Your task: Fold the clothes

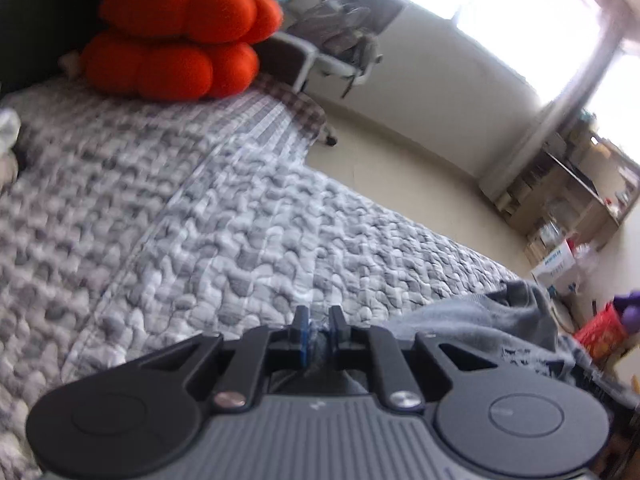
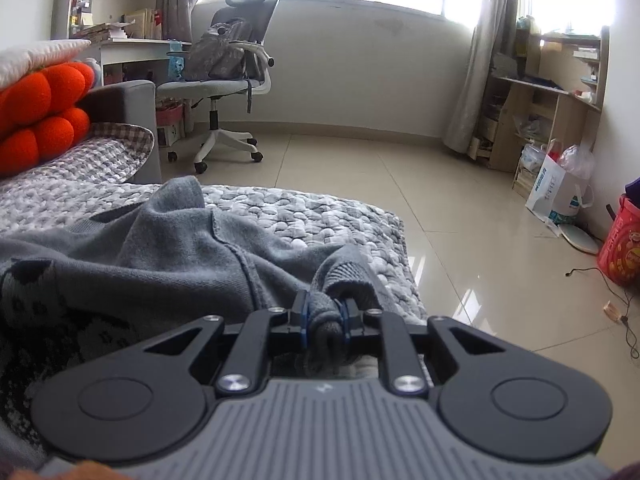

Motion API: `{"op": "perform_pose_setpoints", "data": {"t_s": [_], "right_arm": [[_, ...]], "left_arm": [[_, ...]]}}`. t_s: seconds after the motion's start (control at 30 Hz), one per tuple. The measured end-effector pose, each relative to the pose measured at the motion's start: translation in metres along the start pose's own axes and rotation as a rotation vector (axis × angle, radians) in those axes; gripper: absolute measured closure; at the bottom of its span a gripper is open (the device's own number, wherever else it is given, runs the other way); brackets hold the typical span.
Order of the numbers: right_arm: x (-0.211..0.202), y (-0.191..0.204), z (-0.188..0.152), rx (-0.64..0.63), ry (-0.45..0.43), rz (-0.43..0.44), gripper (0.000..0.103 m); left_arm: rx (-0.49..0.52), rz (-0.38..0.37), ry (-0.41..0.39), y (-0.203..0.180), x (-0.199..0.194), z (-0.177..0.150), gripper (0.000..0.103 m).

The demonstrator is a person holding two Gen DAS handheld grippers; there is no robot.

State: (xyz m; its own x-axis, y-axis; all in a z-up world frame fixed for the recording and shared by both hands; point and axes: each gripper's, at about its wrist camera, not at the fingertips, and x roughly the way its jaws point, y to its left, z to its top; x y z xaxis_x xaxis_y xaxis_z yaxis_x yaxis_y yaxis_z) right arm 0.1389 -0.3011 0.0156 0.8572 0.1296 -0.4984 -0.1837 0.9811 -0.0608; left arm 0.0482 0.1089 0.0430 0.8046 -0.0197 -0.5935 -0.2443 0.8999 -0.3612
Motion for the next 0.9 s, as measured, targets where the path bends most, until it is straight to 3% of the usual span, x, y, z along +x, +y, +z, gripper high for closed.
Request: {"op": "perform_pose_setpoints", "data": {"t_s": [0.17, 0.27, 0.4, 0.5, 0.53, 0.63, 0.67, 0.77, 0.9], "right_arm": [[0.010, -0.001, 0.009, -0.014, 0.032, 0.028, 0.084], [0.009, 0.004, 0.021, -0.043, 0.002, 0.024, 0.084], [0.005, 0.000, 0.037, -0.003, -0.046, 0.045, 0.084], [0.011, 0.002, 0.041, -0.009, -0.015, 0.085, 0.083], [0.010, 0.007, 0.040, -0.027, -0.011, 0.093, 0.080], [-0.002, 0.024, 0.032, -0.094, -0.045, 0.074, 0.051], [-0.009, 0.029, 0.029, -0.111, -0.064, 0.065, 0.046], [-0.026, 0.044, 0.025, -0.176, -0.093, 0.065, 0.040], [-0.046, 0.069, 0.028, -0.242, -0.123, 0.198, 0.039]], "left_arm": [[0.045, 0.005, -0.024, -0.010, -0.004, 0.008, 0.093], [0.049, 0.001, -0.045, -0.011, -0.004, 0.021, 0.093], [0.054, -0.086, -0.055, -0.011, -0.014, 0.026, 0.093], [0.119, -0.162, 0.021, -0.019, -0.017, 0.005, 0.093], [0.145, -0.172, 0.049, -0.022, -0.018, -0.004, 0.093], [0.167, -0.226, 0.099, -0.024, -0.024, -0.029, 0.093], [0.173, -0.249, 0.111, -0.025, -0.028, -0.035, 0.093], [0.214, -0.311, 0.152, -0.029, -0.039, -0.052, 0.093], [0.324, -0.372, 0.182, -0.051, -0.051, -0.068, 0.093]]}}
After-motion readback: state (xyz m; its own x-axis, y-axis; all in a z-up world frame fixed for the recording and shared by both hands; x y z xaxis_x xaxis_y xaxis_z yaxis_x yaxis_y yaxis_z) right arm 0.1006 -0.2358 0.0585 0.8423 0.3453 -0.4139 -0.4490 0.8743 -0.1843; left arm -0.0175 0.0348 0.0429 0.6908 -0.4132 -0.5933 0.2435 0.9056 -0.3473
